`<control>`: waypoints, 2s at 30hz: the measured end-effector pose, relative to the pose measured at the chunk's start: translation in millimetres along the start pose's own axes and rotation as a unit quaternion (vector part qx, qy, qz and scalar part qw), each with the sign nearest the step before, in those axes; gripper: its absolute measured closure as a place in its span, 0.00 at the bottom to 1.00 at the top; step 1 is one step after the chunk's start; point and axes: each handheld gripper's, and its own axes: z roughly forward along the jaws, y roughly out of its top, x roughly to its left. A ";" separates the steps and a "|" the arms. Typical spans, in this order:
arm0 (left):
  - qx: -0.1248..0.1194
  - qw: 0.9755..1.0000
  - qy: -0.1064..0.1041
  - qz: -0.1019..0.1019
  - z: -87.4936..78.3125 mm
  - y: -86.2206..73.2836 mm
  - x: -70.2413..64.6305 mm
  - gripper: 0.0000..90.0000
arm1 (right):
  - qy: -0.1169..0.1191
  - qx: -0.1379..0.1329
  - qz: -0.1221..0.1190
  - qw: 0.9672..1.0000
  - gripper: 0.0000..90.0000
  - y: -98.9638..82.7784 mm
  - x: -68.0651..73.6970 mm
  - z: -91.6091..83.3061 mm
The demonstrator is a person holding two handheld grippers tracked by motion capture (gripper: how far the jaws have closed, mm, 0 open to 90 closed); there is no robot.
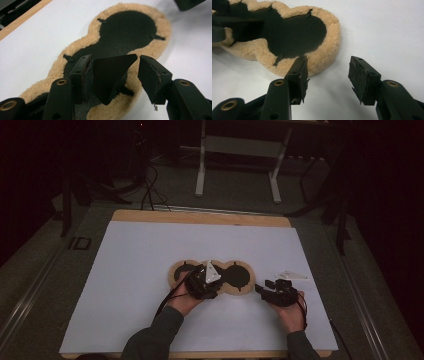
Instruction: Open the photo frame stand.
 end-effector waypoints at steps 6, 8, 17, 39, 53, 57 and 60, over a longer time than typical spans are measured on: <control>0.020 0.999 0.024 0.020 7.1 -0.9 0.0 0.61 | 0.000 0.000 0.001 1.000 0.54 0.0 -0.4 -0.1; 0.025 0.999 0.031 0.023 8.6 -0.4 0.4 0.63 | 0.000 0.000 0.000 1.000 0.54 0.0 -0.2 0.0; 0.040 0.997 0.050 0.041 17.0 3.5 -2.7 0.65 | 0.002 0.002 0.001 1.000 0.54 0.1 -0.2 0.1; 0.015 0.997 0.052 0.060 8.7 0.4 2.3 0.80 | 0.000 -0.010 0.005 1.000 0.51 2.4 2.2 -3.1; -0.012 0.999 0.023 0.040 -0.7 -5.5 11.6 0.80 | 0.020 -0.026 0.030 0.999 0.47 6.5 4.5 -7.5; -0.024 0.999 0.017 0.033 -4.5 -8.0 14.2 0.80 | 0.036 -0.036 0.047 0.998 0.45 9.3 5.4 -10.3; -0.034 0.999 0.014 0.027 -7.6 -10.7 15.4 0.80 | 0.042 -0.036 0.052 0.997 0.44 11.3 6.4 -10.0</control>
